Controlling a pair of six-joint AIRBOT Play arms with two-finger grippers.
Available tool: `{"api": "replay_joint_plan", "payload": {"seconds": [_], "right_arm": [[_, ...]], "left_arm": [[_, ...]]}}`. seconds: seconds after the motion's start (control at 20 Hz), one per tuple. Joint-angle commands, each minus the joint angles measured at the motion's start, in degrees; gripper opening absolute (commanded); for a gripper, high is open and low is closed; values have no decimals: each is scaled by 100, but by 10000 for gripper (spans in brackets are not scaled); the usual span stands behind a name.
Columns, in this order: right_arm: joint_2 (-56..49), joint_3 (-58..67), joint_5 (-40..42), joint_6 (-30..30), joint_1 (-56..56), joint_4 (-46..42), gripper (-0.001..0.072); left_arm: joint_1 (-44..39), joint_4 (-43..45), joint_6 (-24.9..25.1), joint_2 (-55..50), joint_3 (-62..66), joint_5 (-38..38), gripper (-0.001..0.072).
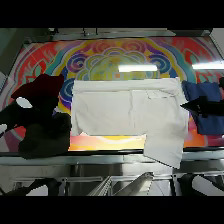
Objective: Fold the shirts.
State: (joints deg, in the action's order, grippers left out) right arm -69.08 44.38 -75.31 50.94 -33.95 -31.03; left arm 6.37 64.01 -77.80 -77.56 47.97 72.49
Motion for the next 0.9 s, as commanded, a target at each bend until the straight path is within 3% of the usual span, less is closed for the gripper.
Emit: {"api": "replay_joint_plan", "payload": {"seconds": [0.0,0.2,0.35,0.65,0.7,0.75,0.85], "right_arm": [[138,-92,-15,-20,-2,0,20],[212,-92,-131,-13,-55,2,20],[304,-92,-120,4,-181,20,20],[313,-92,-168,61,-219,-11,31],[299,-92,-177,216,-219,-103,197],[282,-92,-175,345,-216,-155,399],[223,-92,-184,350,-214,-140,383]], "left_arm": [[85,1620,-1104,144,-57,22,13],[885,1742,-1274,48,-55,90,14],[1471,1449,-1095,66,70,149,14],[1567,-643,4,483,656,313,15],[1567,-949,151,501,754,459,130],[1561,-1182,214,498,839,649,336],[1425,-1279,302,498,868,745,556]]}}
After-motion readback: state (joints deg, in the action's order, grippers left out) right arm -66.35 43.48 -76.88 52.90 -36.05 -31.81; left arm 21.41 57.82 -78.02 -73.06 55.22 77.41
